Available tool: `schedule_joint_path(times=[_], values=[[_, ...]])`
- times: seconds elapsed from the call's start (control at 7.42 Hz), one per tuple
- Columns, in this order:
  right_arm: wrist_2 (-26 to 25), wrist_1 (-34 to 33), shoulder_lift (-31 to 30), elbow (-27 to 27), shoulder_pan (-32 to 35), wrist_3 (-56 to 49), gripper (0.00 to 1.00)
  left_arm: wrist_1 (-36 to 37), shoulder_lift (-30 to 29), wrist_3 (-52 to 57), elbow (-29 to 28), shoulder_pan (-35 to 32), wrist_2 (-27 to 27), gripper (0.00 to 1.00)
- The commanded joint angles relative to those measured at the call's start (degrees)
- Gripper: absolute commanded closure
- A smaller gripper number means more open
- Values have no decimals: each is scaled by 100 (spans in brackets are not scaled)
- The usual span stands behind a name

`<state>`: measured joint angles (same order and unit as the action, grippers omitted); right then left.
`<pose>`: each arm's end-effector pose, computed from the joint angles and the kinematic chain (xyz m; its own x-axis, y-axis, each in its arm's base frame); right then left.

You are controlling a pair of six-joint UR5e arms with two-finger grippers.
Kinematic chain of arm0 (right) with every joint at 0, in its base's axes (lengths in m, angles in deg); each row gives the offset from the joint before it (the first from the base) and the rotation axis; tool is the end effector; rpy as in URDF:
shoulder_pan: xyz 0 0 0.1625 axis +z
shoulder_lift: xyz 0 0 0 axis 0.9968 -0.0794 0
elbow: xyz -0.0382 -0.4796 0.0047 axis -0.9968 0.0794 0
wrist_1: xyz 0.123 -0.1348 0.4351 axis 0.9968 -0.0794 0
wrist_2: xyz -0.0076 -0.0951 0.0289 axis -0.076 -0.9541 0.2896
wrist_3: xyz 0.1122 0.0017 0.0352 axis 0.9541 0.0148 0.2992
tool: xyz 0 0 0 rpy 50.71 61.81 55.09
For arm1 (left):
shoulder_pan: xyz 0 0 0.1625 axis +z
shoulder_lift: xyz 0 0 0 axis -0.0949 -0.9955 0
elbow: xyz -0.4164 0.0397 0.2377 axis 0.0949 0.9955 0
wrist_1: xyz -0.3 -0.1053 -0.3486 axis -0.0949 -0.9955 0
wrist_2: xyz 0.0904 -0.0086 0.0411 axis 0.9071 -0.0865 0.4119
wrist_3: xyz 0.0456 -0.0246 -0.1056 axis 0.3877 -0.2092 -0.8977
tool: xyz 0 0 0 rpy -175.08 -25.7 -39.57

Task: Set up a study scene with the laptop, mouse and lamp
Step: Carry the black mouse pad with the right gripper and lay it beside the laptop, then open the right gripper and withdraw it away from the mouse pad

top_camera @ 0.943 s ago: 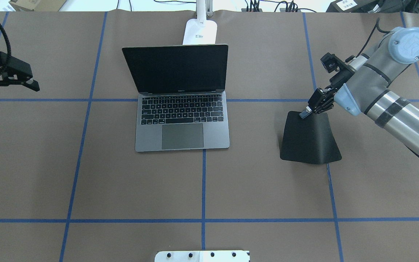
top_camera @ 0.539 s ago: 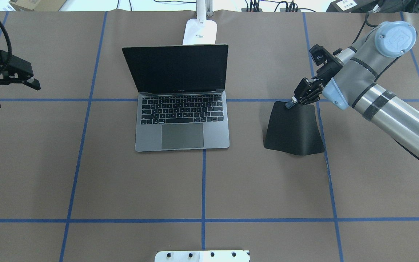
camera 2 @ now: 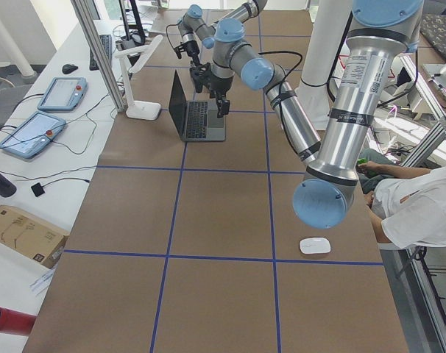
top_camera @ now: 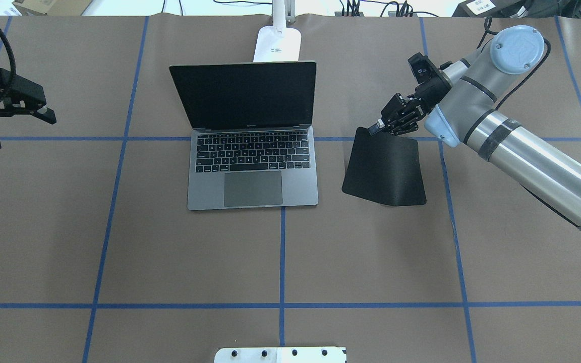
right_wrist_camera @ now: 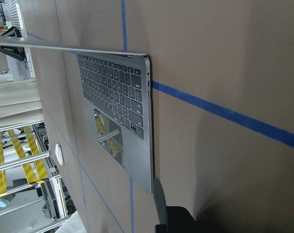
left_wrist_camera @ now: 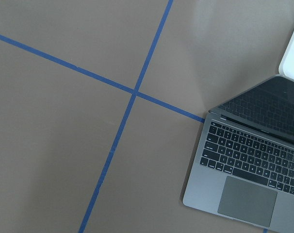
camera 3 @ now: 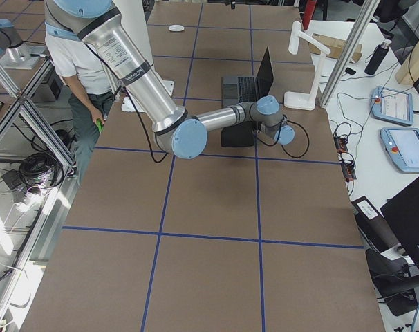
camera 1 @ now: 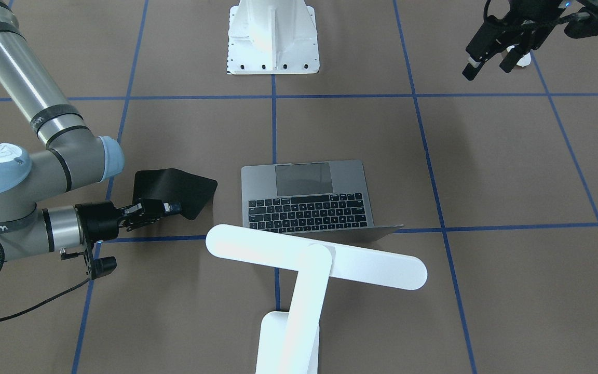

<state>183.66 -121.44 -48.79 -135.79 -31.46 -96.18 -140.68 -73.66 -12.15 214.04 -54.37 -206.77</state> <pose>-0.4808 -0.7026 0.4763 -0.2353 0.0307 0.9714 0.3088 0.9501 0.0447 0.1929 -0.4570 0.2483 0.4979 -0.3438 -0.7962 0.3434 0.9212 -0.1831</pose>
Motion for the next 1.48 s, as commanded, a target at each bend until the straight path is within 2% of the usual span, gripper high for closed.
schedule_joint_path(times=[0.0, 0.4, 0.67, 0.81, 1.08, 1.21, 1.35], values=[[438, 0, 163, 230, -38, 0, 35, 0, 0, 0, 6, -13, -1, 0], [869, 0, 383, 415, 6, 9, 31, 0, -9, 0, -20, -21, 8, 0], [862, -9, 374, 407, 137, 9, 29, 0, 43, 0, -20, -30, 8, 0], [723, -235, 313, 372, 155, 139, 24, -9, 87, 87, -20, -48, 8, 0], [-319, -439, 217, 310, 523, 611, 21, -9, 148, 149, -73, -39, 8, 0], [-838, -440, 25, 240, 647, 824, 16, -18, 245, 228, -64, -48, 17, 0], [-1487, -431, -90, 205, 761, 1313, 16, -18, 489, 698, -12, -48, 17, 0]])
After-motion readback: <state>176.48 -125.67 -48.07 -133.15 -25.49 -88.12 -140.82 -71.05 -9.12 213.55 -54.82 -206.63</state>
